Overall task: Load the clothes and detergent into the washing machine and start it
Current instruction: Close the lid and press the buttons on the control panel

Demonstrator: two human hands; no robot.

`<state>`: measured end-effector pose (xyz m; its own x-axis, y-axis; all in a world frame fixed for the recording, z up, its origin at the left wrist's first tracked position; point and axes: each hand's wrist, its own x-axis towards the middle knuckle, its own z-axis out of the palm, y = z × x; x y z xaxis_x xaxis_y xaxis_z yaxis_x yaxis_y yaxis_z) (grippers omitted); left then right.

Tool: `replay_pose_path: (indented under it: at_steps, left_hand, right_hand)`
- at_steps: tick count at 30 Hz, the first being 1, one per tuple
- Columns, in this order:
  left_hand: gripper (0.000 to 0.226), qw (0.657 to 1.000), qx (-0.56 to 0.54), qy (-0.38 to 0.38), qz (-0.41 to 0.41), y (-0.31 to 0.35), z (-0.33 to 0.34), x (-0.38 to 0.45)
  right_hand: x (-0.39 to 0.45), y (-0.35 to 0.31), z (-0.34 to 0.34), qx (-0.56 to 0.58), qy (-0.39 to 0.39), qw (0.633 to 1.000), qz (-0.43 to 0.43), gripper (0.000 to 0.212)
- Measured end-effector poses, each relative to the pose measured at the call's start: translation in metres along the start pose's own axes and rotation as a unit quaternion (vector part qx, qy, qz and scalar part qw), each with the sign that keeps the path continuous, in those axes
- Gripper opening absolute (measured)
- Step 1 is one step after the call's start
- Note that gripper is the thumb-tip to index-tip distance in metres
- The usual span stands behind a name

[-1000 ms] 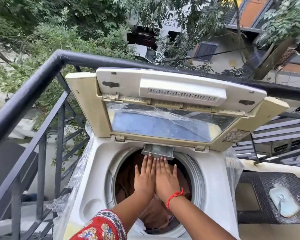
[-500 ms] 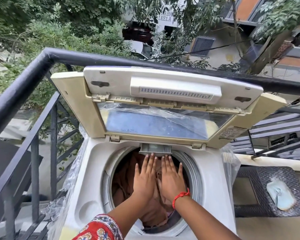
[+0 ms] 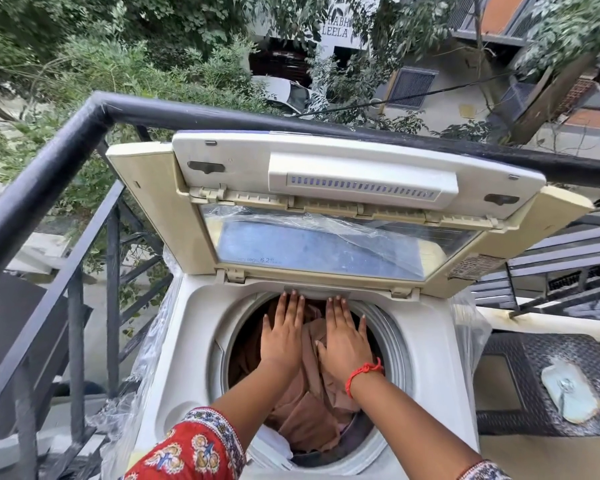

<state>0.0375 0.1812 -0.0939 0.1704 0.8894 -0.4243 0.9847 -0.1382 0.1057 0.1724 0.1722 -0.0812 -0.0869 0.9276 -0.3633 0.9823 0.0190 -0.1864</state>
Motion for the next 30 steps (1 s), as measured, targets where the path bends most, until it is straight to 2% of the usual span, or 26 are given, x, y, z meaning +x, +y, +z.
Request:
replay_pose_path:
  at_steps: [12,15,17,20,22,24,26,28,30]
  left_hand:
    - [0.086,0.999,0.014,-0.042,0.004,-0.001,-0.009,0.004]
    - [0.091,0.998,-0.006,-0.058,0.015,0.000,-0.022,-0.004]
    - [0.089,0.995,-0.015,-0.099,0.025,0.002,-0.034,-0.006]
    - [0.067,0.968,0.014,-0.216,0.123,0.003,-0.079,-0.020]
    - [0.042,0.959,0.027,-0.227,0.166,0.002,-0.120,-0.042]
    - [0.030,0.974,0.006,-0.145,0.172,-0.004,-0.162,-0.067]
    - [0.028,0.983,-0.079,0.009,0.163,-0.010,-0.203,-0.095]
    - [0.026,0.952,-0.209,0.170,0.146,-0.013,-0.236,-0.116]
    - [0.019,0.894,-0.303,0.298,0.142,-0.013,-0.258,-0.130]
  right_hand:
    - [0.002,0.006,-0.006,0.032,-0.048,0.998,0.005,0.100]
    - [-0.003,0.002,-0.013,0.034,-0.043,0.998,0.006,0.096]
    - [-0.013,-0.004,-0.027,0.040,-0.044,0.998,-0.015,0.082]
    - [-0.040,-0.014,-0.059,0.099,-0.013,0.991,-0.084,0.057]
    - [-0.066,-0.022,-0.090,0.136,0.031,0.984,-0.110,0.054]
    - [-0.084,-0.025,-0.123,0.151,0.083,0.975,-0.139,0.054]
    - [-0.097,-0.028,-0.160,0.158,0.178,0.957,-0.166,0.048]
    - [-0.104,-0.031,-0.196,0.185,0.297,0.918,-0.185,0.044]
    - [-0.110,-0.036,-0.227,0.203,0.378,0.883,-0.190,0.043]
